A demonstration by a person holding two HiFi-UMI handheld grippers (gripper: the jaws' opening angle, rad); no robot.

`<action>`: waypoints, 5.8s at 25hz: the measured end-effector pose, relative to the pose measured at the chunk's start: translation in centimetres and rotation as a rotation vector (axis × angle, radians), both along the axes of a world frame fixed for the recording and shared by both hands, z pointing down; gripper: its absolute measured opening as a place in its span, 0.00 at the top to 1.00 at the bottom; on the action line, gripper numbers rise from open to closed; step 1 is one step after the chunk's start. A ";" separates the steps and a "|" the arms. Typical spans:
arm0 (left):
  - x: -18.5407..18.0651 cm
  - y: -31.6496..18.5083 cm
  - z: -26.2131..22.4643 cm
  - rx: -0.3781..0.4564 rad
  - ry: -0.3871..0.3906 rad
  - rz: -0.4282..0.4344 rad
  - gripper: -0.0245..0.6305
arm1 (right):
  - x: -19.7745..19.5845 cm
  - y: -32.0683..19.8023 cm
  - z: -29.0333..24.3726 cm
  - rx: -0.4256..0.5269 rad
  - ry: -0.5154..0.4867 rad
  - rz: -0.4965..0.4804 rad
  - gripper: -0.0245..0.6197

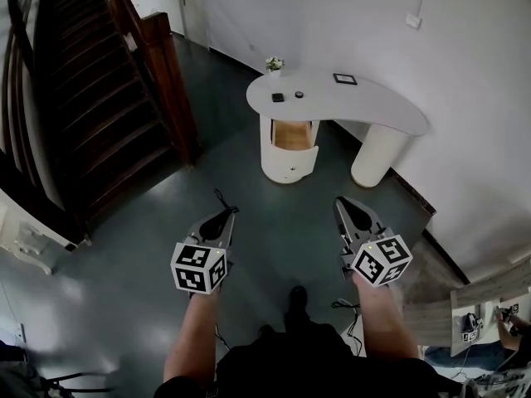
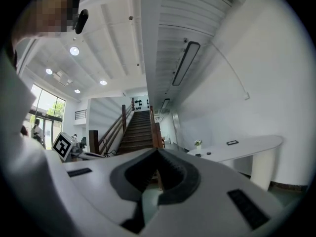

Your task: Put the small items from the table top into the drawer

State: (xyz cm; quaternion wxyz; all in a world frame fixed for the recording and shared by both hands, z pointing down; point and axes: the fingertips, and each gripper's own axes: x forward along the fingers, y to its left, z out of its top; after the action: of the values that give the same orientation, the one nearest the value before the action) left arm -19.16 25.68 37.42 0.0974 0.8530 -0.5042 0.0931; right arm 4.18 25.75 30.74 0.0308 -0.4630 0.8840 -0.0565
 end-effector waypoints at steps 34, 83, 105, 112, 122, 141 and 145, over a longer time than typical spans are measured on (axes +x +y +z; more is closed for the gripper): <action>11.4 -22.4 0.7 -0.027 -0.045 -0.001 0.92 | 9.0 -22.2 4.2 -0.096 -0.027 -0.070 0.95; 10.1 -54.4 11.2 -0.213 -0.031 0.174 0.92 | 2.3 -54.4 13.9 -0.302 0.037 -0.056 0.95; 17.8 -56.4 28.5 -0.549 -0.365 0.486 0.92 | 5.9 -57.8 24.4 -0.488 0.053 -0.082 0.95; 19.1 -56.3 33.2 -0.597 -0.559 0.591 0.92 | 7.6 -58.6 25.8 -0.505 0.052 -0.065 0.95; 20.5 -57.0 38.0 -0.645 -0.780 0.732 0.92 | 10.0 -59.3 26.6 -0.523 0.039 -0.033 0.95; 20.9 -58.4 44.9 -0.585 -1.138 0.970 0.92 | 12.0 -59.8 30.1 -0.574 0.041 -0.020 0.95; 20.8 -58.4 46.3 -0.568 -1.202 1.010 0.92 | 12.4 -59.7 30.9 -0.586 0.040 -0.016 0.95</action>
State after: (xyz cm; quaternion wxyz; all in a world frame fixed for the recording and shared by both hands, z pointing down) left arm 1.67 -32.75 83.69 -0.0302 0.7243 0.0157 0.6886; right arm 16.61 -33.96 61.62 -0.1221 -0.4464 0.8340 -0.3004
